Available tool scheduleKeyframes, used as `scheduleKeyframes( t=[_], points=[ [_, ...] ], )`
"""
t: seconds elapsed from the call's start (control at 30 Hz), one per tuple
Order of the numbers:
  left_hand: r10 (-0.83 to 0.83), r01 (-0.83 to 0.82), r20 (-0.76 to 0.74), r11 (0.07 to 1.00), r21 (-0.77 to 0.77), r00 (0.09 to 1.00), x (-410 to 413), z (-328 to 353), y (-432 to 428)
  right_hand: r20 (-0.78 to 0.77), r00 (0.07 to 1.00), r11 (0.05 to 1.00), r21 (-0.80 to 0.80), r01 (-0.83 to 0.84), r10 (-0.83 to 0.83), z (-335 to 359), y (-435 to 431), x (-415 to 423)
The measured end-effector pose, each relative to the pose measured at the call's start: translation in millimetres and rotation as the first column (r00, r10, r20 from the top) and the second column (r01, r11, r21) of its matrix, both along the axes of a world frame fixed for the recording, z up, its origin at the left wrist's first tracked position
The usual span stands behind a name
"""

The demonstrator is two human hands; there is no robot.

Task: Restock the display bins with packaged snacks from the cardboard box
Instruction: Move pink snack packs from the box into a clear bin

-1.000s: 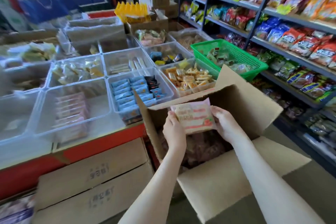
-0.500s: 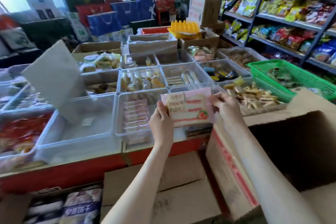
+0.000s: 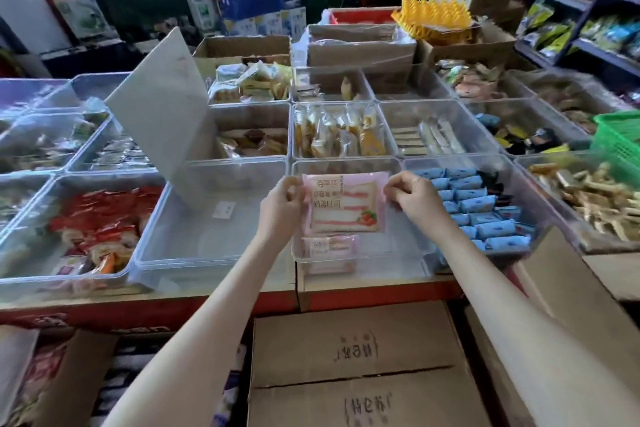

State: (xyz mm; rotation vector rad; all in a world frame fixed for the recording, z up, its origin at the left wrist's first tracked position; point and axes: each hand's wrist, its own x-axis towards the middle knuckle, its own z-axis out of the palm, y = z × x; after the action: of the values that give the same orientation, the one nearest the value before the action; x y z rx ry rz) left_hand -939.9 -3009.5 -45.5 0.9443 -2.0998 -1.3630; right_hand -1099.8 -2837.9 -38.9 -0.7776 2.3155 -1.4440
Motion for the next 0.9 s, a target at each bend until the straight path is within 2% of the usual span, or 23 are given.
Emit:
scheduleKeyframes(
  t=[0.13,0.2,0.27,0.33,0.43,0.5,0.63,0.8,0.9],
  points=[
    [-0.018,0.062,0.265,0.985,-0.161,0.964,-11,-37,-20,0.055,0.998,0.989,0.143,-0.031,0.023,-44,-18,-20],
    [0.006,0.149,0.454,0.941,-0.304,0.891,-19,-57,-24,0.090,0.995,0.968,0.244,-0.059,0.038,-73,-22,-27],
    [0.026,0.297,0.617,0.861,-0.414,0.786,-26,-76,-25,0.127,0.989,0.933,0.343,-0.111,0.071,-97,-22,-33],
    [0.034,0.443,0.753,0.791,-0.422,0.657,-31,-90,-24,0.161,0.979,0.883,0.432,-0.183,0.124,-115,-24,-38],
    [0.136,0.687,0.901,0.603,-0.405,0.412,-37,-101,-21,0.197,0.947,0.728,0.606,-0.320,0.252,-127,-30,-40],
    [0.199,0.796,0.936,0.492,-0.351,0.290,-43,-101,-17,0.221,0.925,0.646,0.664,-0.376,0.310,-133,-38,-40],
    [0.282,0.871,0.942,0.398,-0.286,0.181,-57,-101,-15,0.252,0.905,0.595,0.687,-0.417,0.343,-142,-53,-45],
    [0.287,0.903,0.956,0.396,-0.168,0.052,-68,-110,-20,0.270,0.895,0.569,0.697,-0.436,0.356,-147,-60,-43],
    [0.202,0.886,0.975,0.430,-0.173,0.092,-71,-110,-27,0.298,0.879,0.534,0.706,-0.466,0.372,-144,-57,-44]
  ],
)
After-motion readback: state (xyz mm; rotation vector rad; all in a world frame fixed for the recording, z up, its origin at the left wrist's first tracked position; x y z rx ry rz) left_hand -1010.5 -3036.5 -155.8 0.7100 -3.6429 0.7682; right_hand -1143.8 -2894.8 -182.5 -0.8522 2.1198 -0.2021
